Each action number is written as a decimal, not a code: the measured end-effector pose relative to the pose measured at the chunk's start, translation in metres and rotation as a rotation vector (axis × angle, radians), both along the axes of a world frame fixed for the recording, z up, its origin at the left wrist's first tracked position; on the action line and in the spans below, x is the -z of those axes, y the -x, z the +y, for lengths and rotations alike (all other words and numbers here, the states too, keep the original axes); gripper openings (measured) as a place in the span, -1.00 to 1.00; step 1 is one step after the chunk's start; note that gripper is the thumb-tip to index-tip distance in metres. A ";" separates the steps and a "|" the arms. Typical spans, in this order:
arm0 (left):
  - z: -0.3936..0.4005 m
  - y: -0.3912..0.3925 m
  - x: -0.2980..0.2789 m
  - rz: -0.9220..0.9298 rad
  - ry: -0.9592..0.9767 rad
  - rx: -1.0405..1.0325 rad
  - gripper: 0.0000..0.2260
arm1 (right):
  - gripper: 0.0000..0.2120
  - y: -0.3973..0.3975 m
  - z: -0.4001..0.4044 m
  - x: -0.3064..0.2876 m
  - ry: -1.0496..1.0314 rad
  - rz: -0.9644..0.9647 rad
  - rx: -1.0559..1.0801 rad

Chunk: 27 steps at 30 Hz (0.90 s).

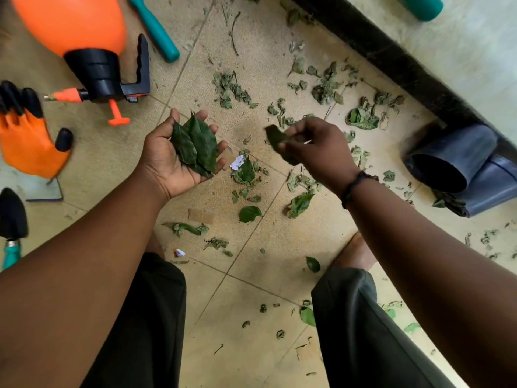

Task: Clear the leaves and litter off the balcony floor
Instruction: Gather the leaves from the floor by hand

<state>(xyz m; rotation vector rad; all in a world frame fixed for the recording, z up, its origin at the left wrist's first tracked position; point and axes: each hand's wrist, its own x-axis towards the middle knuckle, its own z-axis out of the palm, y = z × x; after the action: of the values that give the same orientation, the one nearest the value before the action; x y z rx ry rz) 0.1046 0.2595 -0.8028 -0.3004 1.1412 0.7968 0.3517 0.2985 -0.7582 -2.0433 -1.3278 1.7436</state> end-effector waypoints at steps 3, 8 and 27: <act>-0.003 -0.003 0.000 -0.036 0.016 0.028 -0.59 | -0.89 0.046 -0.002 -0.026 0.208 0.388 0.074; -0.001 -0.006 -0.006 -0.103 -0.009 0.048 -0.61 | -0.86 0.086 -0.009 -0.012 0.103 0.253 0.188; -0.002 0.080 -0.003 -0.107 -0.078 -0.039 -0.54 | -0.82 0.075 -0.040 0.109 0.327 -0.442 -0.344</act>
<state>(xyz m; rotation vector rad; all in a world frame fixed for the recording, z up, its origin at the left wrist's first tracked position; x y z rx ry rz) 0.0249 0.2572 -0.8000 -0.2976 1.0039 0.8478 0.2763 0.2588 -0.8675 -2.6313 -1.6979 1.8066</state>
